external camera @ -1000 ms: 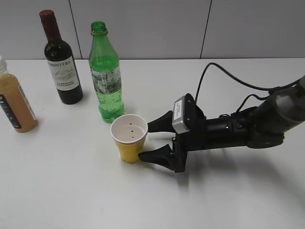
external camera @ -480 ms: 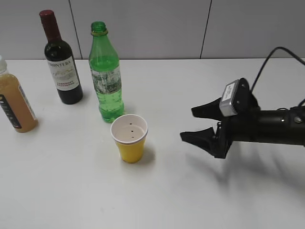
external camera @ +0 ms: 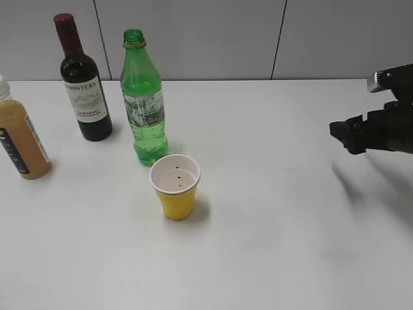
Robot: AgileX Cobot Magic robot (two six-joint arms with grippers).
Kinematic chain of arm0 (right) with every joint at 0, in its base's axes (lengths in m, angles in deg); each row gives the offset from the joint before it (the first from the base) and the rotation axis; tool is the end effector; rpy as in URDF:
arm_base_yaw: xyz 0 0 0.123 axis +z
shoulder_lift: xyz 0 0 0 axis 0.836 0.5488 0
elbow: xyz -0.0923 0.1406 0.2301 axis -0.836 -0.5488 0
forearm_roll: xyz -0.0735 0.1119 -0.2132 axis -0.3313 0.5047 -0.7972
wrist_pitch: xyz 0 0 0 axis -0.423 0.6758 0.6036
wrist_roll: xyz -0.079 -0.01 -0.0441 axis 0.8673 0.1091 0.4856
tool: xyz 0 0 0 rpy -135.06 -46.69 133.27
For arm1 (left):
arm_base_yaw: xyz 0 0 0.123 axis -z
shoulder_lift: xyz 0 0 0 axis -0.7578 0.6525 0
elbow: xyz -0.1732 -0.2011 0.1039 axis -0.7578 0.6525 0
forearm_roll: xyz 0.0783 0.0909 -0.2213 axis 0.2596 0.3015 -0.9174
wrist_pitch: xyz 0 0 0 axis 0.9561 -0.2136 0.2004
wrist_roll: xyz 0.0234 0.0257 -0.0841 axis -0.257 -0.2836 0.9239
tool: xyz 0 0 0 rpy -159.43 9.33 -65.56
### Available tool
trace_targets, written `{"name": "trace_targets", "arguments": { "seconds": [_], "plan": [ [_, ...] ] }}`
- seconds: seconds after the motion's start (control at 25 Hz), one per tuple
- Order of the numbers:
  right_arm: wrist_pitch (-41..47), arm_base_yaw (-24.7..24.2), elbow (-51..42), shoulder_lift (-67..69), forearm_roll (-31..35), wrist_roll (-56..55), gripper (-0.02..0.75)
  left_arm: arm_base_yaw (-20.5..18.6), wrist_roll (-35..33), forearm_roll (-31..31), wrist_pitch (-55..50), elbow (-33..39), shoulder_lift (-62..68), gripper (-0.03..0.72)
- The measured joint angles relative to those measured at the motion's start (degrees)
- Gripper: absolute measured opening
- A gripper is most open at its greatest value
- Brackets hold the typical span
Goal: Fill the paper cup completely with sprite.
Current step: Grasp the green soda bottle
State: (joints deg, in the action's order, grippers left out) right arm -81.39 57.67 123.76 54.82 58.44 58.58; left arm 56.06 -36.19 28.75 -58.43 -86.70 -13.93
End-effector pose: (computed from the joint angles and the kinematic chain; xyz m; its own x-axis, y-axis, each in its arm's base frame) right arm 0.3162 0.0281 0.1446 -0.4917 -0.1500 -0.8578 -0.3046 0.9524 0.0081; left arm -0.0053 -0.0014 0.2795 -0.4214 0.0868 -0.9027 0.1538 0.9878 0.0232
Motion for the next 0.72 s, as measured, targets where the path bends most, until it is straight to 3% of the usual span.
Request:
{"name": "trace_targets", "arguments": {
  "seconds": [0.12,0.36,0.6,0.72],
  "plan": [
    [9.54,-0.17,3.27,-1.15,2.47,-0.84,0.639,0.00,0.00,0.00,0.00,0.00,0.00,0.230],
    [36.56,-0.17,15.55,-1.65,5.95,-6.07,0.620,0.00,0.00,0.00,0.00,0.00,0.00,0.230],
    [58.89,-0.30,29.17,-1.98,24.60,12.82,0.585,0.00,0.00,0.00,0.00,0.00,0.00,0.230],
    [67.05,-0.30,35.46,-1.98,29.46,16.65,0.585,0.00,0.00,0.00,0.00,0.00,0.00,0.230]
  ]
}}
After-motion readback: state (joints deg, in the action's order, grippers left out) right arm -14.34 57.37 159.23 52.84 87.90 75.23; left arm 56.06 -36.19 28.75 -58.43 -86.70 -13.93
